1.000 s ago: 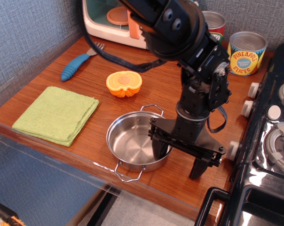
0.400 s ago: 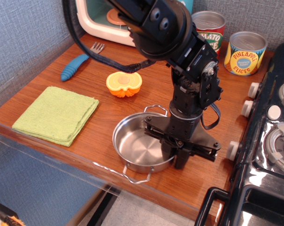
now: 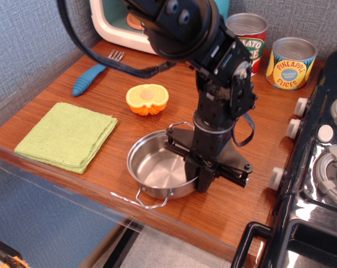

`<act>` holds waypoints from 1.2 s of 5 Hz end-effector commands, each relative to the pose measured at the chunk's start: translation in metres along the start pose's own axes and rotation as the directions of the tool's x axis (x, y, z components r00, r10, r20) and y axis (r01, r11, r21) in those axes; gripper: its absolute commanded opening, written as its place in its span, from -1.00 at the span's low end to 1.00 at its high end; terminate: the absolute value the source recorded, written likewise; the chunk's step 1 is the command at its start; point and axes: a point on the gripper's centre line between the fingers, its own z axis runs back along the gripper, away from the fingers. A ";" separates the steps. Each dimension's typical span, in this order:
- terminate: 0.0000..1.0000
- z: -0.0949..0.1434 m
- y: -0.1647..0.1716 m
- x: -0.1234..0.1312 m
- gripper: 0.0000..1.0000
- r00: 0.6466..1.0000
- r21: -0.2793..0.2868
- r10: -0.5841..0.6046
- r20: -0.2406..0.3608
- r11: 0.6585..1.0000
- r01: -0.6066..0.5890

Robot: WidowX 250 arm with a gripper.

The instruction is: PLACE THE PAN ON THE GREEN CLOTH

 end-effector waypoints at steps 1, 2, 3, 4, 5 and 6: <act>-1.00 0.085 0.044 0.004 -1.00 0.990 -0.002 0.004 0.142 1.000 -0.004; -1.00 0.093 0.090 -0.005 -1.00 0.991 0.028 0.082 0.104 0.996 -0.086; -1.00 0.076 0.138 -0.020 -1.00 0.976 0.050 0.215 0.041 0.975 -0.217; -1.00 0.050 0.168 -0.030 -1.00 0.951 0.066 0.308 0.009 0.949 -0.308; -1.00 0.025 0.182 -0.037 -1.00 0.930 0.099 0.368 -0.007 0.925 -0.366; -1.00 0.003 0.183 -0.034 -1.00 0.928 0.135 0.372 -0.015 0.920 -0.367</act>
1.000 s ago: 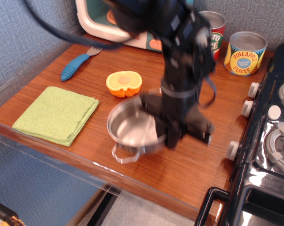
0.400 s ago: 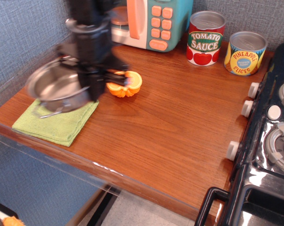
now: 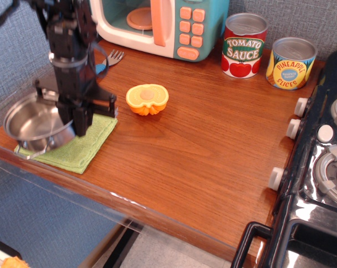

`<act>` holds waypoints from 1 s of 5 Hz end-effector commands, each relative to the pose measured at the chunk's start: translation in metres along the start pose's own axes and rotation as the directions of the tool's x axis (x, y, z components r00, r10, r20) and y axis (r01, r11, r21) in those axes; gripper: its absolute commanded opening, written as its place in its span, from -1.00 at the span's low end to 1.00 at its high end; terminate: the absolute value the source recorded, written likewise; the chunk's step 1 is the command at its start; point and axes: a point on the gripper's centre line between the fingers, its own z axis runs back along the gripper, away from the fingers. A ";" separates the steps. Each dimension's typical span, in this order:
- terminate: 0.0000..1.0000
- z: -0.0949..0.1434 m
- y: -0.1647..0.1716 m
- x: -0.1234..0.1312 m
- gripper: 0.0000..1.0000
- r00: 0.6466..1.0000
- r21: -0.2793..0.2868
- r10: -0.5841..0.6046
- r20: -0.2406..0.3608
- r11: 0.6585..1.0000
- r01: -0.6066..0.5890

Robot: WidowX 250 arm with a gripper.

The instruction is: PLACE THE PAN ON THE GREEN CLOTH

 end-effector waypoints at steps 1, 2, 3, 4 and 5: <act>-1.00 -0.019 0.000 0.009 -1.00 1.000 0.029 0.006 0.026 1.000 -0.006; -1.00 -0.016 -0.006 0.018 -1.00 0.999 0.031 -0.021 0.048 0.999 0.019; -1.00 -0.008 -0.013 0.022 -1.00 0.996 0.038 -0.042 0.079 0.999 0.039; -1.00 -0.003 -0.014 0.019 1.00 0.996 0.020 -0.030 0.089 0.999 0.028; -1.00 0.006 -0.015 0.018 1.00 0.993 -0.043 0.004 0.115 0.999 0.001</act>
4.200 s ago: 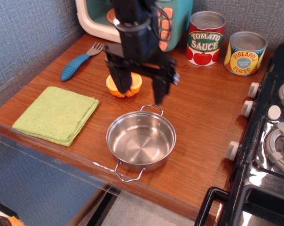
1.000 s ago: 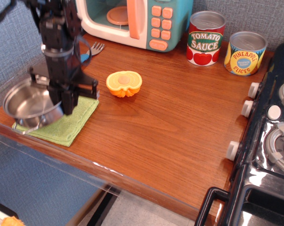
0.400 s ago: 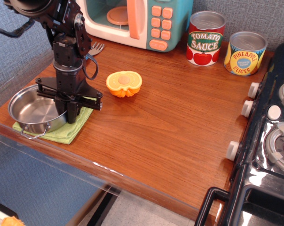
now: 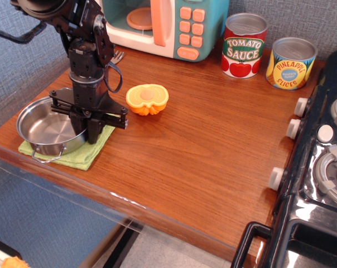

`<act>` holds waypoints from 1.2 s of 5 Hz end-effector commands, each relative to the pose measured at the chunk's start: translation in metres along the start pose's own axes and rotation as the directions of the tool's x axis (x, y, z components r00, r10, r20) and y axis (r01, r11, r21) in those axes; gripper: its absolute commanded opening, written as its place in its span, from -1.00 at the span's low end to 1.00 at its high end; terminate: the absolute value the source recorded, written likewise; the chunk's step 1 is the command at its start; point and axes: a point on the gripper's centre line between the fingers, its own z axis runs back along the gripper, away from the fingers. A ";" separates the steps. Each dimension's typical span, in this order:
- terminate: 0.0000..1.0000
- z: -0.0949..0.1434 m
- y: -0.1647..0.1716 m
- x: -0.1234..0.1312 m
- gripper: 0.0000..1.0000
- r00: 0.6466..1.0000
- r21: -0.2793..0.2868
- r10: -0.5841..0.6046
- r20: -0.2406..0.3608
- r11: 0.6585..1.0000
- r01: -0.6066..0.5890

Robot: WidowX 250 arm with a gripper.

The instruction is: PLACE THE PAN ON THE GREEN CLOTH

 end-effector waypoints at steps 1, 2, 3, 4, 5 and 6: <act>-1.00 0.051 -0.001 -0.005 1.00 0.995 -0.101 -0.021 0.101 0.994 0.031; -1.00 0.077 -0.014 -0.010 1.00 0.990 -0.139 -0.102 0.101 0.984 0.115; -1.00 0.079 -0.026 -0.011 1.00 0.976 -0.121 -0.197 0.095 0.971 0.208; -1.00 0.074 -0.031 -0.009 1.00 0.965 -0.110 -0.250 0.077 0.960 0.257; -1.00 0.073 -0.032 -0.006 1.00 0.947 -0.073 -0.305 0.098 0.947 0.312; 1.00 0.073 -0.032 -0.006 1.00 0.947 -0.073 -0.305 0.098 0.947 0.312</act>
